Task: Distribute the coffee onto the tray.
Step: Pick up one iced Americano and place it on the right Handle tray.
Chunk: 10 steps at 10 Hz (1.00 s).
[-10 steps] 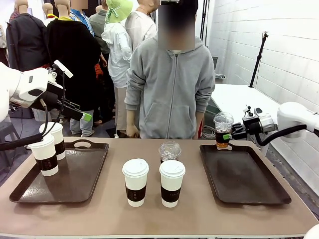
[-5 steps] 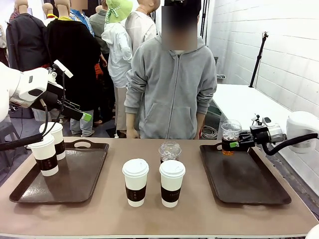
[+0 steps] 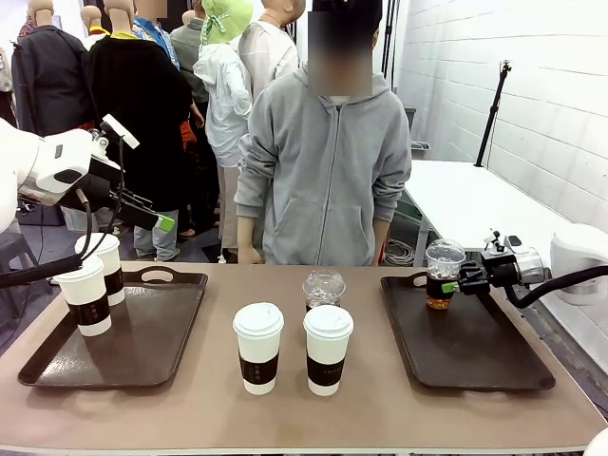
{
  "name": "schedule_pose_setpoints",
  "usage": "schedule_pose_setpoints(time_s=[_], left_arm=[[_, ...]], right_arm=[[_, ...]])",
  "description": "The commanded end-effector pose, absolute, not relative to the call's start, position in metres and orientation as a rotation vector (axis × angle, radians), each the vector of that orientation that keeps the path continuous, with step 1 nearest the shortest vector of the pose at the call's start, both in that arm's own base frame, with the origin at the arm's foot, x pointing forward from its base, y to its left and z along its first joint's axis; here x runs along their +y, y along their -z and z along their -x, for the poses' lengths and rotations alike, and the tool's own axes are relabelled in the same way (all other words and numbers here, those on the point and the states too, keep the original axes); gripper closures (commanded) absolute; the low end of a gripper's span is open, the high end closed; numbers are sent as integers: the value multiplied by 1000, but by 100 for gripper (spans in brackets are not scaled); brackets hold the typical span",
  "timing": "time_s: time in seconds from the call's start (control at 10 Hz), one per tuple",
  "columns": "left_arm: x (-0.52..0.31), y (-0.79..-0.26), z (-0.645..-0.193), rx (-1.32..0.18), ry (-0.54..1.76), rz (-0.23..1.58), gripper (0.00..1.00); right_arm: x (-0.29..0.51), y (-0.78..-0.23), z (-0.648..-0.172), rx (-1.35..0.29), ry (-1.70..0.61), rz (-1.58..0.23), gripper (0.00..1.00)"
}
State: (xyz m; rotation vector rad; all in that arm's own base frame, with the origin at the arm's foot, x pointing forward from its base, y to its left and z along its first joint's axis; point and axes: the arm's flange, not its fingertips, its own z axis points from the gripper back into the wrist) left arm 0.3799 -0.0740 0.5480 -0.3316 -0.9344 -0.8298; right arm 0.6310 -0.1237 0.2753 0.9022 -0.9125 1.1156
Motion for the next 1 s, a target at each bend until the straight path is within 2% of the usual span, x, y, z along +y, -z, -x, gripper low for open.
schedule_pose_setpoints(time_s=[0.0, 0.6, 0.8, 0.9], left_arm=[[-73, -546, -381, -932, 828, 339, 0], [-73, -546, -381, -932, 828, 339, 0], [-73, -546, -381, -932, 828, 339, 0], [-73, -546, -381, -932, 828, 339, 0]], right_arm=[[-113, -274, -624, -967, -1118, -900, 33], [-109, -264, -619, -926, -1119, -878, 33], [-110, -265, -619, -898, -1107, -876, 0], [-111, -268, -619, -881, -1101, -876, 0]])
